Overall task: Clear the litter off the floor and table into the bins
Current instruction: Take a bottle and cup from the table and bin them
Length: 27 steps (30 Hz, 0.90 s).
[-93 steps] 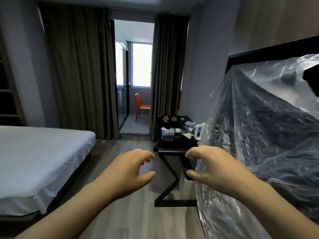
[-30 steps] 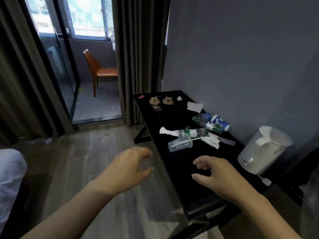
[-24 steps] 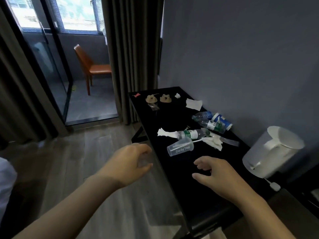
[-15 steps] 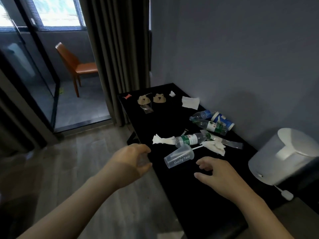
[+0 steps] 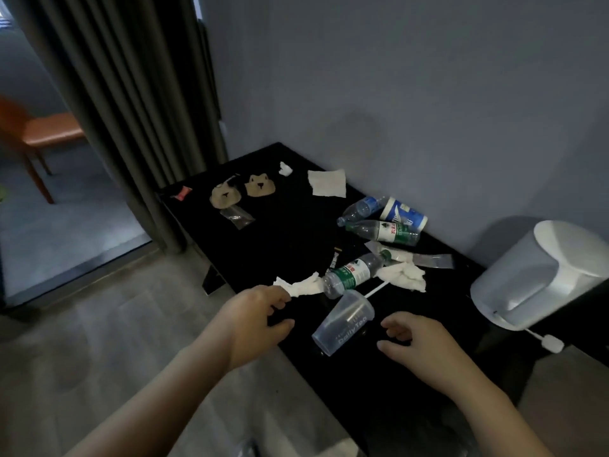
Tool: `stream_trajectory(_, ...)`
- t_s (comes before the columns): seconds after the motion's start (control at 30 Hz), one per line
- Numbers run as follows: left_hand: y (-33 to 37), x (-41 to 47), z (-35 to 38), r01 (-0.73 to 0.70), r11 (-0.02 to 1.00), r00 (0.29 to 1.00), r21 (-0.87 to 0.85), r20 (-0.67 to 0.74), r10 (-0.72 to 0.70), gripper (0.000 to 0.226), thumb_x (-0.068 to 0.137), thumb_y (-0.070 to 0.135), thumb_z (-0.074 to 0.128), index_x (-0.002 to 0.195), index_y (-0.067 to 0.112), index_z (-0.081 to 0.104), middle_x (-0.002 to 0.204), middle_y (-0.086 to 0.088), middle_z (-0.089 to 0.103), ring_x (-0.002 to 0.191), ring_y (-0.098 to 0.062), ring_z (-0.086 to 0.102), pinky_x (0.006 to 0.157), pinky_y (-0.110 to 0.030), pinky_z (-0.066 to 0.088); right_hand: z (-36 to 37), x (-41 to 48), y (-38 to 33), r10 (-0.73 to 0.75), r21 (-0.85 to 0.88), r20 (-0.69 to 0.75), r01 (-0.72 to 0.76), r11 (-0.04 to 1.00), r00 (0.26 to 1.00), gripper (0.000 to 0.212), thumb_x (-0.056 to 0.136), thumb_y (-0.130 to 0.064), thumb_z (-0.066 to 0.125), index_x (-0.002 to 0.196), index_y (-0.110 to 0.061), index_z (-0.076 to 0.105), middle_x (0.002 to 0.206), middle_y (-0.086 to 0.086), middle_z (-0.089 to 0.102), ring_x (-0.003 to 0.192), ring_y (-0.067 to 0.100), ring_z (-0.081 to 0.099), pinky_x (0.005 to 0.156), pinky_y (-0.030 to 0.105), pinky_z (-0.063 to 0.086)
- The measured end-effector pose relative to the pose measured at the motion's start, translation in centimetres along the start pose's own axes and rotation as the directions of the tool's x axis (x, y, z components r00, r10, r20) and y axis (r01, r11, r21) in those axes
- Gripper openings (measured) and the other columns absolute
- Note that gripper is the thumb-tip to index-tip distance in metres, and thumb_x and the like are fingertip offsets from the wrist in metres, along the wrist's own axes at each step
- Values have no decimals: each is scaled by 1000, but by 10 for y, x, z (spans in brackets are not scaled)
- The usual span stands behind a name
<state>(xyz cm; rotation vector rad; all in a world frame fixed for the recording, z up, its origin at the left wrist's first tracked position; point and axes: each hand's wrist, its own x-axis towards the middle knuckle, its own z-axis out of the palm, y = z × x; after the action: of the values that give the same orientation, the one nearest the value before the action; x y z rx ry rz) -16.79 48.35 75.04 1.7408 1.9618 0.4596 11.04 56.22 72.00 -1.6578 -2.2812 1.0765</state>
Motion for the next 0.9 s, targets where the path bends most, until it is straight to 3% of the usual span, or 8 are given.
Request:
stream_trajectory(0.2,-44,49,-20,-103,995,988,2,112,102,37,85,40,64,120,30,57,111,17,59,97,2,58,85,-17,49,36,14,-27,172,92,-37,-168,982,984,35,80,-36,74,112,-31,63,100,-16,61,93,-6,57,77,12,45)
stream_trajectory(0.4,-53,92,-15,-181,983,953,-27,244,182,38,86,38,64,123,29,56,114,15,59,100,-1,58,89,-23,51,43,17,-32,317,127,-95,-304,944,944,38,83,-36,72,118,-29,60,105,-13,61,95,-2,57,78,13,45)
stream_trajectory(0.63,-47,153,0,-237,970,914,-49,327,239,40,85,39,65,123,29,56,115,14,59,100,-1,58,89,-23,51,29,42,-21,403,176,-146,-377,909,903,36,83,-36,72,116,-30,61,105,-12,61,96,0,57,84,18,48)
stream_trajectory(0.9,-28,220,17,-229,968,883,-97,397,249,34,83,37,68,114,32,59,106,15,60,95,0,58,87,-24,52,5,86,9,445,211,-163,-410,887,880,38,82,-39,72,117,-29,61,100,-14,61,90,-5,56,74,10,42)
